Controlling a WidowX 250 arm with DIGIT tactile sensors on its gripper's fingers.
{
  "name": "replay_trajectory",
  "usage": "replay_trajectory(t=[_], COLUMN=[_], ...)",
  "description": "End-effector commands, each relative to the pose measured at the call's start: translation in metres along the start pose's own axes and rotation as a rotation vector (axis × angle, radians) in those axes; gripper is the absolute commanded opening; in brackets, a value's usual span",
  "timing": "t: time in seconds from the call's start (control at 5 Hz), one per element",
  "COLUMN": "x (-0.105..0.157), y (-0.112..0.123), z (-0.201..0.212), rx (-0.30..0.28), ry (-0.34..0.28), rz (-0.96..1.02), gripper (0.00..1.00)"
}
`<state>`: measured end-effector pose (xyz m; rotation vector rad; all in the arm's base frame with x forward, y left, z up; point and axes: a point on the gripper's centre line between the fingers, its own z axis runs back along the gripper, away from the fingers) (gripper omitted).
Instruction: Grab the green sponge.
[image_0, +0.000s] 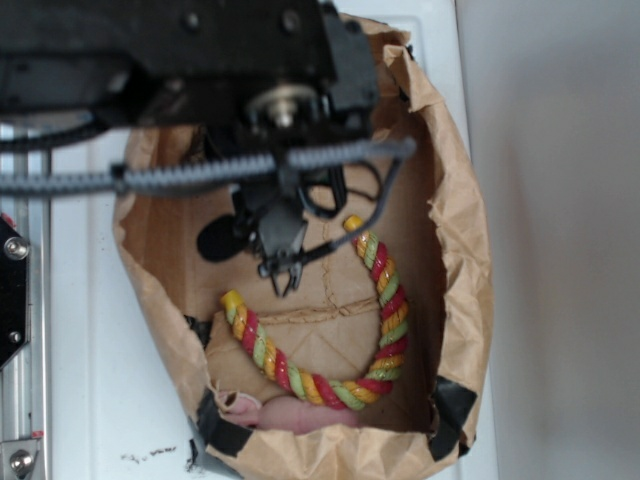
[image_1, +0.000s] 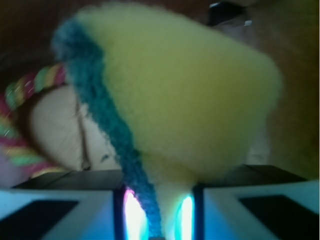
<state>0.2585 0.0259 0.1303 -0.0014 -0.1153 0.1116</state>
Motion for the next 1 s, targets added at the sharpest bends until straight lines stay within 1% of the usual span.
replay_trajectory(t=[0.0,0.2,0.4,0.6,0.8], x=[-0.002,0.003,0.005,0.005,0.005], y=[-0.008,0.004,0.009,0.010,0.009], z=[0.053,0.065,0.066,0.062,0.055], rx=[-0.070,-0.074,0.012,0.034,0.160], ry=[-0.137,-0.161,-0.201,-0.196,-0.173], rz=[-0.055,-0.009,0.010,0.017,0.031], gripper=[0.00,0.00,0.00,0.00,0.61])
